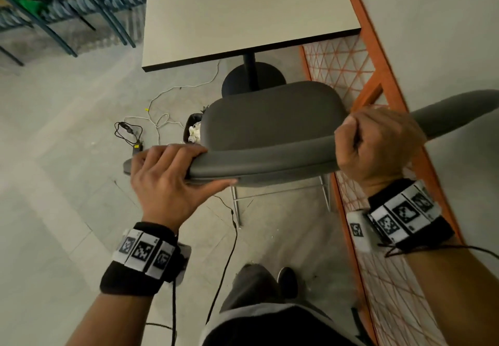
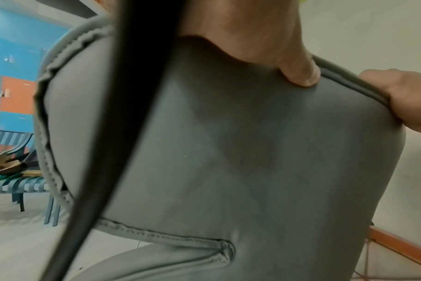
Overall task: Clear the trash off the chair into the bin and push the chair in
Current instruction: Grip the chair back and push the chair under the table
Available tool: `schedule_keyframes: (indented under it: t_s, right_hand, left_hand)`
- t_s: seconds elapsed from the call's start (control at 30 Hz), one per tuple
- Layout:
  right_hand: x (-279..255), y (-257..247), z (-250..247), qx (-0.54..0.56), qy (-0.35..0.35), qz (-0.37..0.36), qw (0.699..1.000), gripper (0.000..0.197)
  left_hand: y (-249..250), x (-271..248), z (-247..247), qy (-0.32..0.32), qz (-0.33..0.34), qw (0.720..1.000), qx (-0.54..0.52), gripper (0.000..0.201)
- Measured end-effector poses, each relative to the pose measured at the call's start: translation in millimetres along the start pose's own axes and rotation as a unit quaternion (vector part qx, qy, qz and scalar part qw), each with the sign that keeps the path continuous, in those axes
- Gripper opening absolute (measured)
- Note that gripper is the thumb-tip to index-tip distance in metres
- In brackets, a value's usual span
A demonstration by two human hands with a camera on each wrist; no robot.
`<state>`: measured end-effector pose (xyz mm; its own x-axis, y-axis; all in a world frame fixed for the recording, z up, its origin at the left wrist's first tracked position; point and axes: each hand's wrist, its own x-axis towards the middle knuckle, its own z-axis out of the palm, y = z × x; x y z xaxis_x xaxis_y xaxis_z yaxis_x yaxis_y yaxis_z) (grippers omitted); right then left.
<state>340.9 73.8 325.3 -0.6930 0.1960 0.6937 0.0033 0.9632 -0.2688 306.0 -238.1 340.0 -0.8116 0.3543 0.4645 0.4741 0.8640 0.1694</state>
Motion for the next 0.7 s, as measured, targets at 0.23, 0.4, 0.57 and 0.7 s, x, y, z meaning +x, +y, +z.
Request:
schedule_keyframes:
  t_s: [0.23, 0.4, 0.57, 0.7]
  right_hand:
    - [52, 25, 54, -0.001, 0.043, -0.019, 0.999, 0.039]
    - [97, 34, 97, -0.001, 0.074, -0.027, 0.997, 0.041]
    - [148, 49, 150, 0.011, 0.067, -0.030, 0.997, 0.039]
    - [193, 69, 189, 0.006, 0.044, -0.018, 0.999, 0.043]
  left_hand:
    - [-15, 65, 39, 0.029, 0.002, 1.000, 0.007, 0.067]
    - [-37, 119, 68, 0.038, 0.002, 0.999, 0.001, 0.066]
    - [-58, 182, 98, 0.043, -0.006, 0.999, -0.002, 0.067]
    - [-67, 232, 122, 0.052, -0.005, 0.999, 0.003, 0.068]
